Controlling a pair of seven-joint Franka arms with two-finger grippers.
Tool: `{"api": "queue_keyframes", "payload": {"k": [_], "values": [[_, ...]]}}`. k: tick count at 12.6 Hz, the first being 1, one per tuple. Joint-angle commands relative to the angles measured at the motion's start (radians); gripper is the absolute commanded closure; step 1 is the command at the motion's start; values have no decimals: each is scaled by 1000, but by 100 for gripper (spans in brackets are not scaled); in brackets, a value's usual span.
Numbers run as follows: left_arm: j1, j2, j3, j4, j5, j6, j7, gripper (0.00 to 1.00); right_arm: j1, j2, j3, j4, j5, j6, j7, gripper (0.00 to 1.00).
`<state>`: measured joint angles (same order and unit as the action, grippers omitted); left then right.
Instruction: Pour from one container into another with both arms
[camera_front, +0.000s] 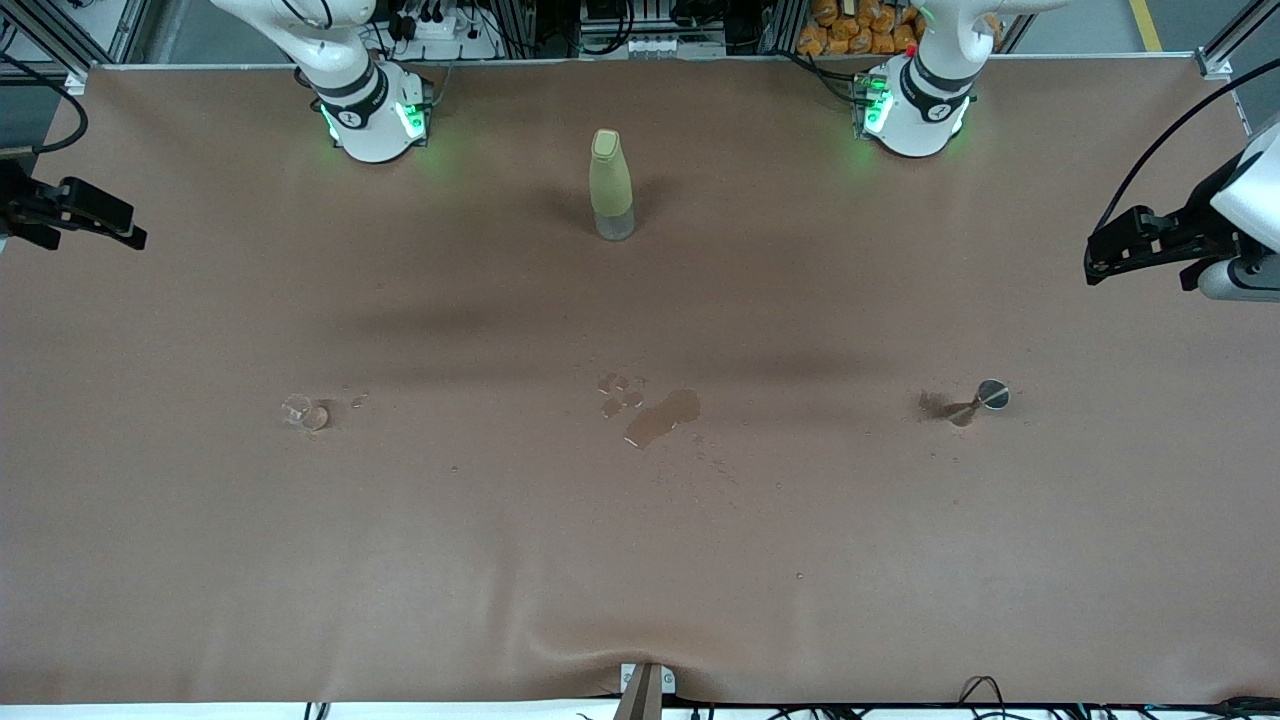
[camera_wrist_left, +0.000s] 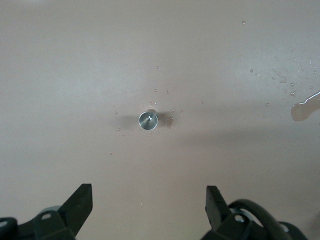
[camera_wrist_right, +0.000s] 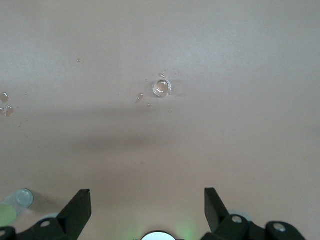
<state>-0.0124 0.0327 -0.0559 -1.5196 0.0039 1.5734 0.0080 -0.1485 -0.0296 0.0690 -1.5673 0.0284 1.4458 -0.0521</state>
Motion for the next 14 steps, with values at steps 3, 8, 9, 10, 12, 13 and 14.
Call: {"api": "queue_keyframes", "payload": {"k": [3,8,9,10,12,13,14], "values": [[2,-13,-2,-1,-12,-10,21,0,-22,-26,22,-17,-16,4,9,0],[12,-10,-1,-1,-24,-10,26,0,15,-23,-11,-19,-21,4,14,0],[15,-10,2,-1,-24,-10,61,0,20,-23,-12,-17,-21,4,14,0],[20,-8,13,1,-24,-10,163,0,29,-23,-27,-19,-22,4,14,0],[80,1,21,-1,-24,-22,278,0,49,-23,-47,-19,-21,4,14,0],[107,6,21,-1,-25,-23,320,0,49,-23,-47,-19,-21,4,14,0],[135,13,21,-1,-28,-23,399,0,47,-23,-47,-19,-21,4,14,0]]}}
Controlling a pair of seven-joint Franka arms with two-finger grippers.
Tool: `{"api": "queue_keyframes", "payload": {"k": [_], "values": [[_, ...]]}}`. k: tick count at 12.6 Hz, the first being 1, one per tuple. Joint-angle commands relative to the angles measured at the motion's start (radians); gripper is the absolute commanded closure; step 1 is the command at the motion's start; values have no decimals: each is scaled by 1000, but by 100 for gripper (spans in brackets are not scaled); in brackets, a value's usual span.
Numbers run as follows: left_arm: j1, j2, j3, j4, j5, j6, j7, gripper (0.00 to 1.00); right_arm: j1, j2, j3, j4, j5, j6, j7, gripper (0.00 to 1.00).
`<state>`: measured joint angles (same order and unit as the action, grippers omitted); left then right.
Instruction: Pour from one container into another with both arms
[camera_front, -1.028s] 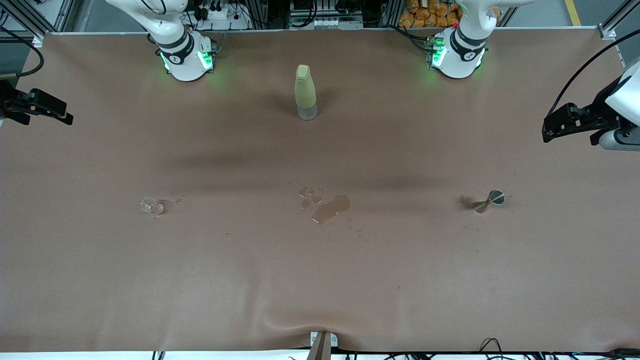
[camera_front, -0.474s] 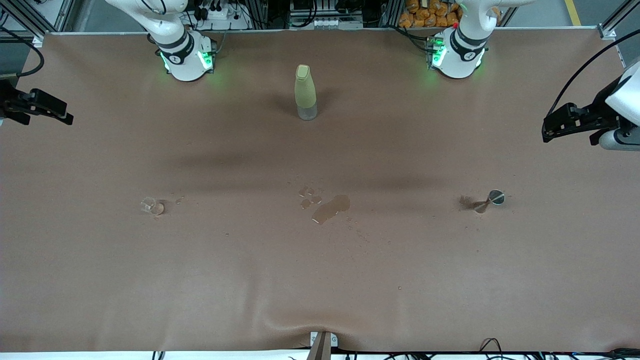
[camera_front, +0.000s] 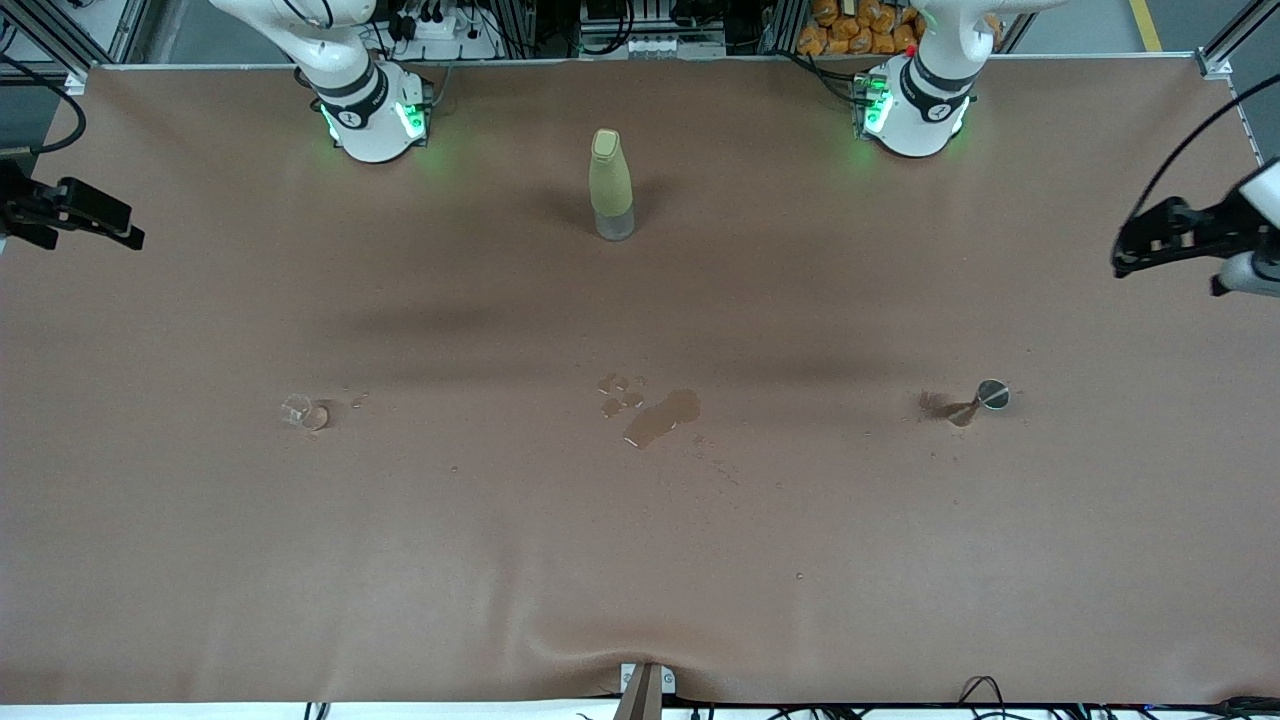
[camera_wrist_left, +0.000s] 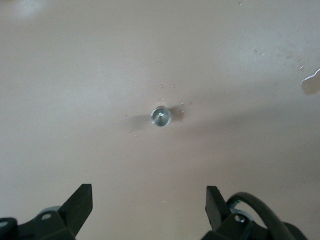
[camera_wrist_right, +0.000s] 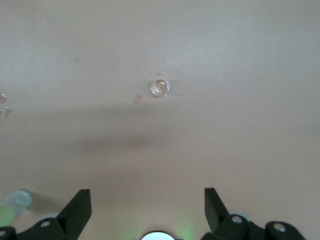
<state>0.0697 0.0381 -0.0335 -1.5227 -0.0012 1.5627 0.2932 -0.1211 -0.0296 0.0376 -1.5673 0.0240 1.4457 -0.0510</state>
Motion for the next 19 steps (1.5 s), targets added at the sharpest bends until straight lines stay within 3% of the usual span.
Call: {"api": "queue_keyframes", "payload": {"k": [1,3,6,11,14,16,18,19], "values": [[83,14,-2,3,-23,-10,203,0,20,-23,-16,-19,-16,4,13,0],[134,37,-2,4,-23,-6,315,0,20,-21,-16,-19,-15,4,13,0],[188,92,0,-2,-39,-4,709,0,20,-4,-18,-7,-16,8,11,0],[226,189,3,6,-37,-1,751,0,21,7,-18,4,-16,7,8,0],[295,230,15,45,-28,2,1025,0,20,5,-18,4,-16,4,4,0],[346,244,18,47,-49,4,1046,0,17,-1,-21,3,-16,-7,-22,0],[360,272,18,55,-126,23,1051,0,14,-4,-51,3,-16,-15,-148,0],[386,296,20,55,-257,23,1054,0,12,-4,-73,3,-16,-15,-229,0]]}}
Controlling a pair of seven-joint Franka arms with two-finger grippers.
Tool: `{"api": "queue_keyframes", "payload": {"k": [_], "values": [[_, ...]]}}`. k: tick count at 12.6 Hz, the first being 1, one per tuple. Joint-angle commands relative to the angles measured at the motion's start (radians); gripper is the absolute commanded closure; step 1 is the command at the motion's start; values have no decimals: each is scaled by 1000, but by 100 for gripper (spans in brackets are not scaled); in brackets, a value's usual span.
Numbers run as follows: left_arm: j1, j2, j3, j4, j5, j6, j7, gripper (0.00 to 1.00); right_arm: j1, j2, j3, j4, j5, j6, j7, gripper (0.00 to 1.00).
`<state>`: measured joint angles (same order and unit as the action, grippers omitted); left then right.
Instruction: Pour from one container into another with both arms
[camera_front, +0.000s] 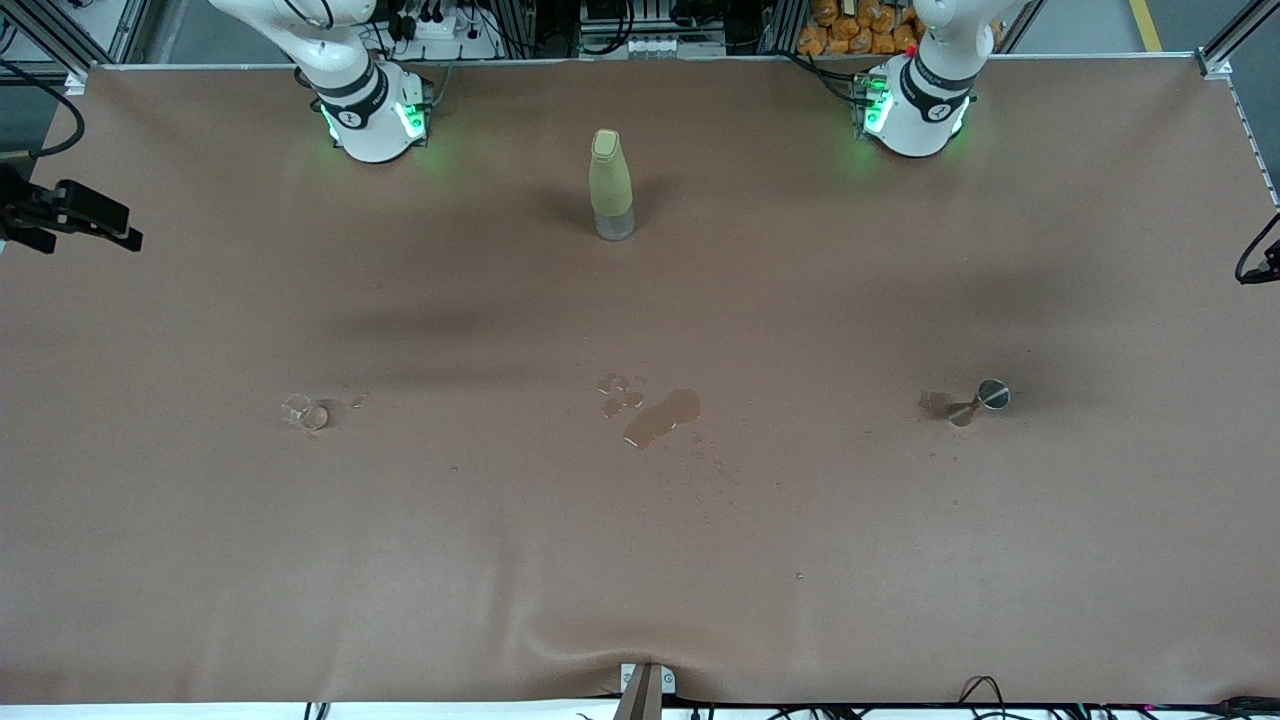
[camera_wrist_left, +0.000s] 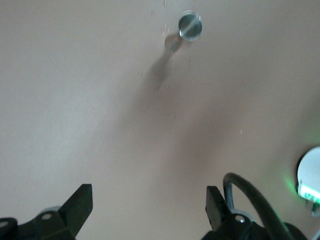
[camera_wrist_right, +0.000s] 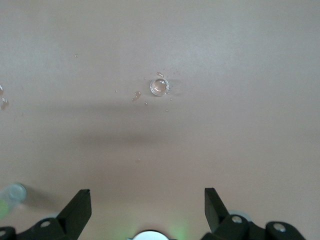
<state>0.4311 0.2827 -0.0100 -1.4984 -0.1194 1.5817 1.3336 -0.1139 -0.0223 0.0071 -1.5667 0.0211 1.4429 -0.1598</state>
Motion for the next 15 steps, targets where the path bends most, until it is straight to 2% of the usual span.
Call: {"api": "queue_keyframes", "payload": {"k": [1,2,5,9,11,15], "values": [[79,82,-1,30,-260,4,25,0,2,-11,-62,2,-13,-12,-217,0],[116,113,-5,27,-304,1,65,0,0,-10,-85,0,-13,-12,-316,0],[113,186,-8,29,-310,3,251,0,-15,-8,-127,0,-17,-7,-596,0],[83,248,-10,58,-304,9,259,0,-38,-2,-170,0,-24,42,-1025,0],[92,286,-11,58,-357,9,266,0,-61,1,-180,-7,-21,91,-1240,0],[95,303,-11,53,-398,9,306,0,-79,28,-235,-10,38,160,-1478,0]]}}
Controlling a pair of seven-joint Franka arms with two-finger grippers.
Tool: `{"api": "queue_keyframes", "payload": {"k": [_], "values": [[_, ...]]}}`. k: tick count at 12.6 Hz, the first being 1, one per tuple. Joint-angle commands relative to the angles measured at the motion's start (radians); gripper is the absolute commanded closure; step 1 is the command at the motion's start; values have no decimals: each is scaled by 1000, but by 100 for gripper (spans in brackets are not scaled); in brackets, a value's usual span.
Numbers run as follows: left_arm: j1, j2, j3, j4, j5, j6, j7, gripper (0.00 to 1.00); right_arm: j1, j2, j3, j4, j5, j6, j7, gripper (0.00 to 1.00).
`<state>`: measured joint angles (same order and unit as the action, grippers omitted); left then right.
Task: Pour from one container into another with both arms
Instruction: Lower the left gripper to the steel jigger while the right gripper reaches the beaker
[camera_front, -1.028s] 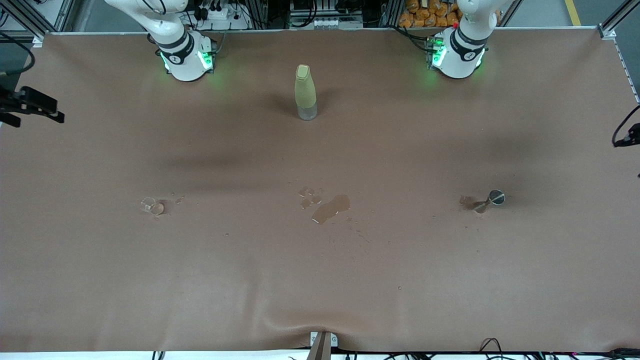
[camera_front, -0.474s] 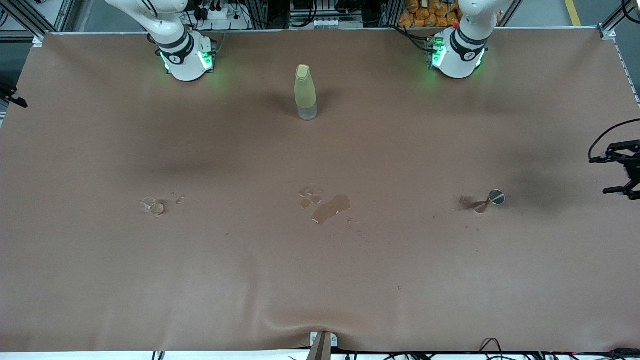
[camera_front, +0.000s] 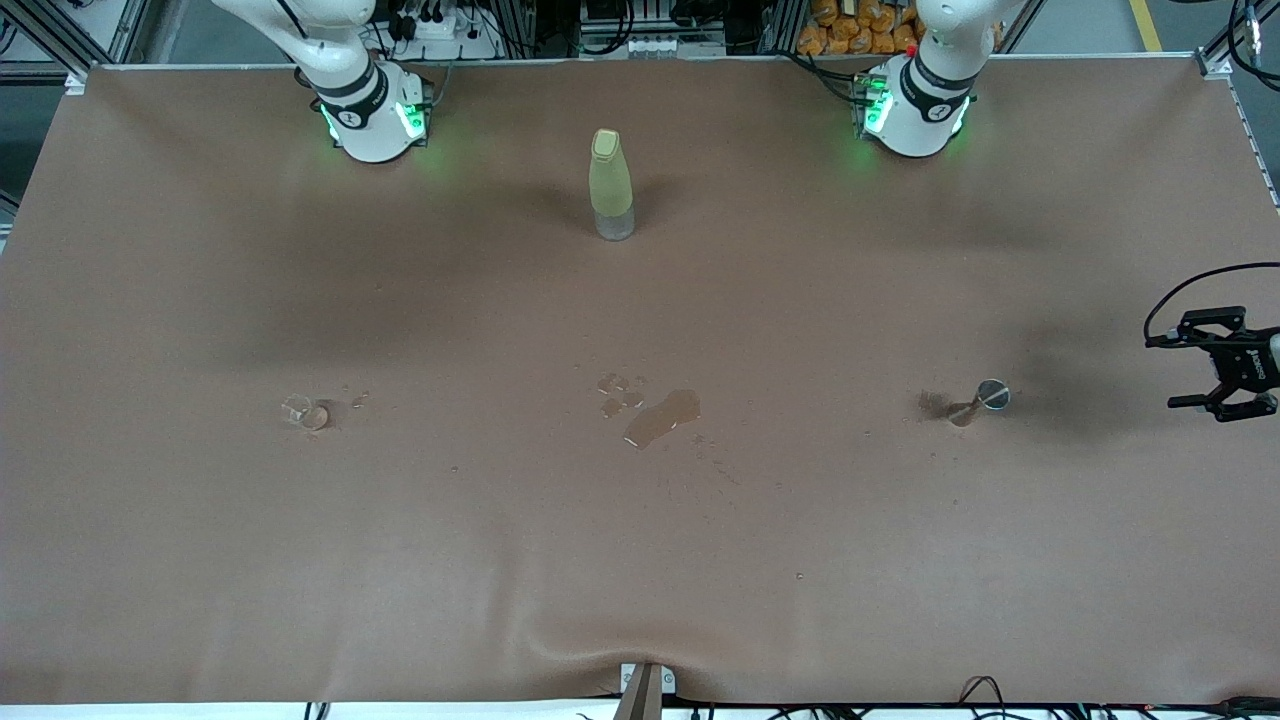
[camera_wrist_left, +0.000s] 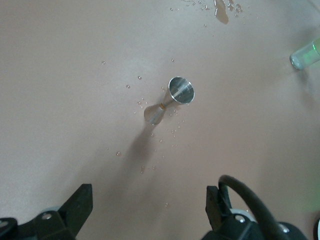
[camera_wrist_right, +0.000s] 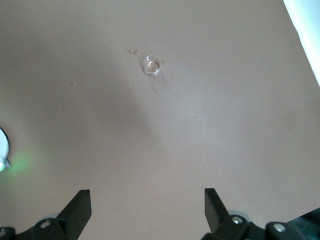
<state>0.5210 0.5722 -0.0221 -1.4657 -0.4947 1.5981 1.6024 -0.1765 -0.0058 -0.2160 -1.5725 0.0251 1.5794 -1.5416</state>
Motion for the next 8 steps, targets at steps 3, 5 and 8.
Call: {"api": "queue_keyframes", "payload": {"k": [3,5,8], "values": [[19,78,4,7,-115,-9,218,0,-6,75,-100,-4,166,56,-288,0],[43,125,1,-1,-134,-17,296,0,-3,133,-152,-4,264,60,-395,0],[34,185,-4,-1,-205,-21,373,0,6,242,-230,-4,457,57,-596,0]]}}
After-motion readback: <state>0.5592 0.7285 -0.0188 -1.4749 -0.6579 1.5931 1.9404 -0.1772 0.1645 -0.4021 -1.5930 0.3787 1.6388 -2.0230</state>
